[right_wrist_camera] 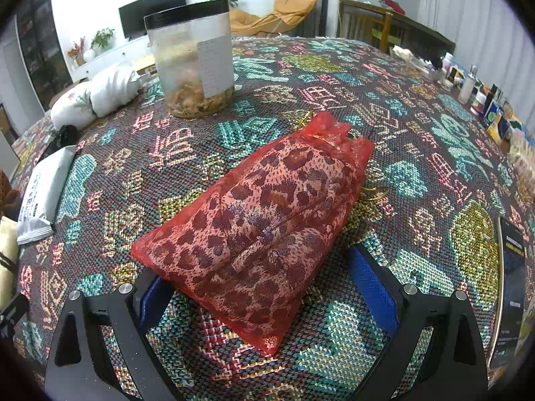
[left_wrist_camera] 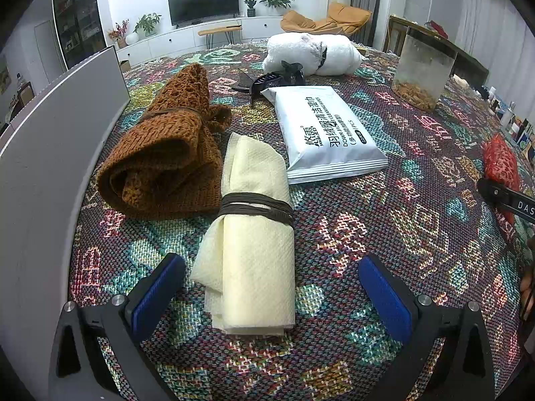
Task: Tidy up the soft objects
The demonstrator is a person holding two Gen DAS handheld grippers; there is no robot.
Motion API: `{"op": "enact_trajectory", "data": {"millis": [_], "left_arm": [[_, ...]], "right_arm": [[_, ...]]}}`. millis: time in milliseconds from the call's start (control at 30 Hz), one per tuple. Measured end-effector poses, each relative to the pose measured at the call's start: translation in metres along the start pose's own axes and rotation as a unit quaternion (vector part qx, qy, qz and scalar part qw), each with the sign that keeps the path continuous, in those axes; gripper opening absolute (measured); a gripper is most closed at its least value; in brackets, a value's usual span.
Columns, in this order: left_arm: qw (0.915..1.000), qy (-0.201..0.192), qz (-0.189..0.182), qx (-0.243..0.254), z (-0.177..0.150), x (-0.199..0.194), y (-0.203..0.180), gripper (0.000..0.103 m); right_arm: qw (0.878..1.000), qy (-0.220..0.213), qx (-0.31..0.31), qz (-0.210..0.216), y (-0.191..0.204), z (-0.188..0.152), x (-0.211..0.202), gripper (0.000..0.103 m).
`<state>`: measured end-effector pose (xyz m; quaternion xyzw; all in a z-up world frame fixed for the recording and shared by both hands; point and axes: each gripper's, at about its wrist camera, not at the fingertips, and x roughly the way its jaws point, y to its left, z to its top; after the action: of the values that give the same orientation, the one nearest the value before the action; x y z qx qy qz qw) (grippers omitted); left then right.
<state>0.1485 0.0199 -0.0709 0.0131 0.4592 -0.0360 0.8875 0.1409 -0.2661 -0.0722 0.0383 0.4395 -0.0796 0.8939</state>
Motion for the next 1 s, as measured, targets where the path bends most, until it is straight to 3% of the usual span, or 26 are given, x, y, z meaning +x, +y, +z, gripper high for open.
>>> {"op": "enact_trajectory", "data": {"millis": [433, 500, 567, 667, 733, 867, 1000], "left_arm": [[0.9999, 0.009, -0.002, 0.006, -0.002, -0.004, 0.0, 0.103], [0.9996, 0.015, -0.02, 0.012, -0.008, -0.017, 0.002, 0.103], [0.9993, -0.006, -0.036, 0.006, -0.008, -0.044, 0.009, 0.103], [0.9983, -0.043, -0.035, -0.016, 0.016, -0.072, 0.023, 0.103], [0.9979, -0.044, -0.027, -0.039, 0.044, -0.075, 0.036, 0.103], [0.9956, 0.032, 0.0, -0.088, 0.097, -0.027, 0.063, 0.103], [0.9908, 0.103, 0.047, -0.075, 0.106, 0.034, 0.074, 0.103]], "right_arm": [[1.0, 0.0, 0.0, 0.001, 0.0, 0.0, 0.0, 0.098], [1.0, 0.0, 0.0, 0.0, 0.0, 0.0, 0.0, 0.098], [1.0, 0.0, 0.0, 0.001, 0.0, 0.0, 0.0, 0.098], [1.0, 0.0, 0.0, 0.001, 0.0, 0.0, 0.0, 0.098], [1.0, 0.0, 0.0, 0.001, 0.0, 0.0, 0.0, 0.098], [1.0, 0.0, 0.0, 0.001, 0.0, -0.001, 0.0, 0.098], [1.0, 0.0, 0.0, 0.003, -0.001, 0.0, 0.0, 0.098]]}}
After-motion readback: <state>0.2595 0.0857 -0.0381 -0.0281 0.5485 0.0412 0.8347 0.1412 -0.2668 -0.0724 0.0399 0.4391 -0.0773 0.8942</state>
